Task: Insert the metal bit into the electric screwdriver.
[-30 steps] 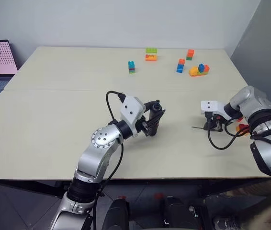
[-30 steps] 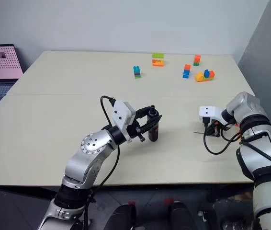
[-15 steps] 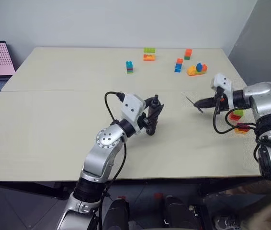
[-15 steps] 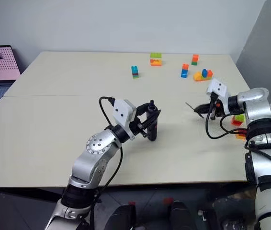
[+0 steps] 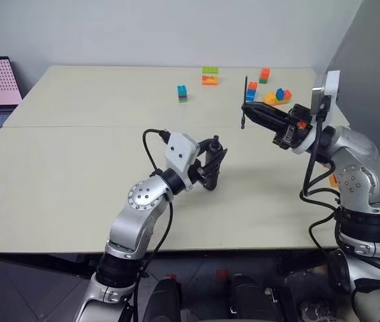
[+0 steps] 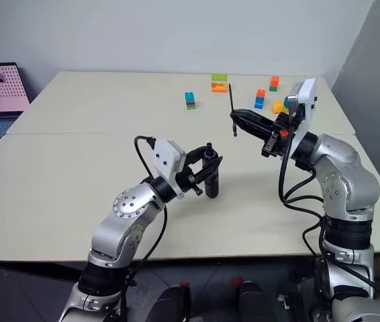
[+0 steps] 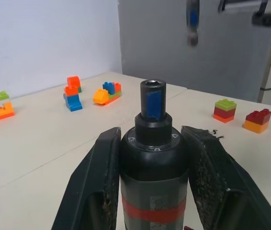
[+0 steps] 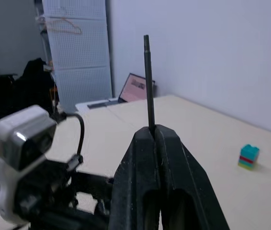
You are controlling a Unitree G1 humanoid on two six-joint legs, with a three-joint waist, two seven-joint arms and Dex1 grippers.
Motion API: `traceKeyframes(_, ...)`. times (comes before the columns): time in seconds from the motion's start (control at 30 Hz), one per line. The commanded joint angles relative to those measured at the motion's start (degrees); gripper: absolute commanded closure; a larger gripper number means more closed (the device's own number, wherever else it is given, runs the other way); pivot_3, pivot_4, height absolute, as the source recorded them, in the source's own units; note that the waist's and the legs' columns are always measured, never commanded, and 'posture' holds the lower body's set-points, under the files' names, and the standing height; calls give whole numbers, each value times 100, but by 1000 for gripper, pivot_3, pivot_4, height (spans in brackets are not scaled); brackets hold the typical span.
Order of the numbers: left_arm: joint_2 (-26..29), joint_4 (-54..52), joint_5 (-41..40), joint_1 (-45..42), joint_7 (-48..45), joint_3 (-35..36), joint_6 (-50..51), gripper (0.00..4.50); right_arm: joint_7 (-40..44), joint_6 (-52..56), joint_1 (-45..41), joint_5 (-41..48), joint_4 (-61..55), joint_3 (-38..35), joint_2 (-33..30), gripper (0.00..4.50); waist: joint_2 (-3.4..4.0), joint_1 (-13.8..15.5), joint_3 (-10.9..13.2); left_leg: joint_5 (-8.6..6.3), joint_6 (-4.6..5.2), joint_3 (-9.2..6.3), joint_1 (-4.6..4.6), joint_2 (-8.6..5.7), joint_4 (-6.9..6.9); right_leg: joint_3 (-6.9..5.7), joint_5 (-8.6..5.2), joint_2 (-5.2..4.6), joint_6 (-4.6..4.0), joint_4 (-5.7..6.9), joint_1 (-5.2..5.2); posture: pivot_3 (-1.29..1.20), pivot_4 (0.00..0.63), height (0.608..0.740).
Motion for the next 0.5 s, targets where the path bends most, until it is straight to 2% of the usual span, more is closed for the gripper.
traceKeyframes(0.03, -56, -283, 58, -49, 10, -67, -193, 2881, -428, 93, -55, 346, -368, -110, 23, 4500, 0, 0, 0, 0, 0, 0, -2, 0, -1, 0, 0, 0, -1, -1, -1, 0, 150, 740)
traceKeyframes(0.5, -539, -141, 641, 173, 729, -232, -479, 2881, -1095, -400, -130, 377, -467, 370, 297, 4500, 0, 0, 0, 0, 1, 0, -3, 0, -4, -1, -2, 0, -1, -5, -3, 0, 150, 740)
